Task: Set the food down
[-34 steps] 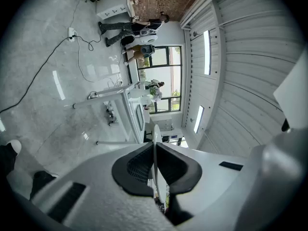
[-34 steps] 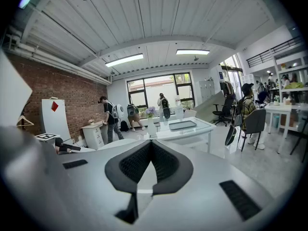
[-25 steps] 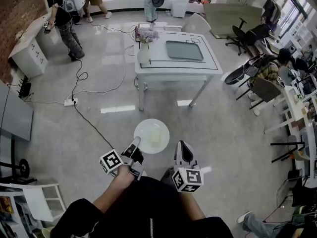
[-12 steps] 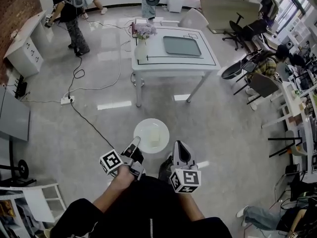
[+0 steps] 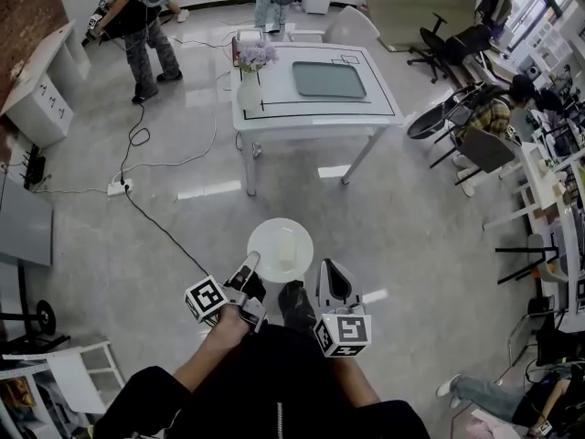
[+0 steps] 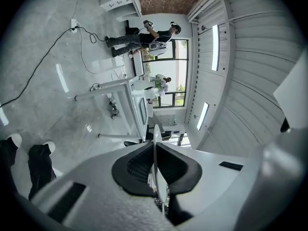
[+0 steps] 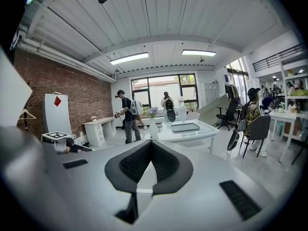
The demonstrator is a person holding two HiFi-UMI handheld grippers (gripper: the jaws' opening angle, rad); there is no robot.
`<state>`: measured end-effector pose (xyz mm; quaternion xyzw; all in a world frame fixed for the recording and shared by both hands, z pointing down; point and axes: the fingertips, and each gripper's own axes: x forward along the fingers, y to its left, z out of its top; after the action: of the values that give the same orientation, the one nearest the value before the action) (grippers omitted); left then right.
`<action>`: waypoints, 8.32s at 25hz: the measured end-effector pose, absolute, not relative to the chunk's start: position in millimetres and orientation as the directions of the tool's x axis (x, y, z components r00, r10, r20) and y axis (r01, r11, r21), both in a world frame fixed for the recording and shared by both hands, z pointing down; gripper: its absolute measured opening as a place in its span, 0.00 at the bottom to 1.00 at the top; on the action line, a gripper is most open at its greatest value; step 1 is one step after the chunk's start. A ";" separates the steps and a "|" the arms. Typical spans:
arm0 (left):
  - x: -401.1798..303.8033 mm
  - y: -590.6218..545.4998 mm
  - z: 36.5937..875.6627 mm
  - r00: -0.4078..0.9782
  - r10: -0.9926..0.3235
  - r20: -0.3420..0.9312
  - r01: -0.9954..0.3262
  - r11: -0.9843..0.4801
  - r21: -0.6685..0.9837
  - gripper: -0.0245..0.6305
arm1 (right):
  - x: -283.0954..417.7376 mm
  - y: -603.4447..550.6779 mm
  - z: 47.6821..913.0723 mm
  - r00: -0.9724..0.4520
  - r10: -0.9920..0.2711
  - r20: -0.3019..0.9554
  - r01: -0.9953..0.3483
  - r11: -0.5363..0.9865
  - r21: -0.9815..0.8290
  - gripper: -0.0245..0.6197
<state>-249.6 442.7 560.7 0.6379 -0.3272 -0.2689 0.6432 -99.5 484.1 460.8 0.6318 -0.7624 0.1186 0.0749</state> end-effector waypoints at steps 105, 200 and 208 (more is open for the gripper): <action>-50.4 -183.6 577.3 0.601 -0.784 0.158 -0.098 0.124 0.987 0.06 | 72.2 -135.5 503.8 -0.399 -0.834 0.381 -0.917 0.356 -0.180 0.05; 102.0 -361.7 713.8 0.487 -0.692 0.532 -0.625 0.149 0.766 0.30 | 210.5 -290.0 561.5 -0.465 -0.734 0.495 -0.885 0.369 -0.284 0.05; 85.6 -362.1 714.1 0.457 -0.706 0.541 -0.618 0.186 0.764 0.31 | 201.6 -289.2 562.9 -0.482 -0.724 0.493 -0.876 0.387 -0.289 0.05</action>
<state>85.6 -362.1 714.1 0.6367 -0.5197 -0.0390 0.5683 201.6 -289.2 562.9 0.4879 -0.8199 0.2621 0.1448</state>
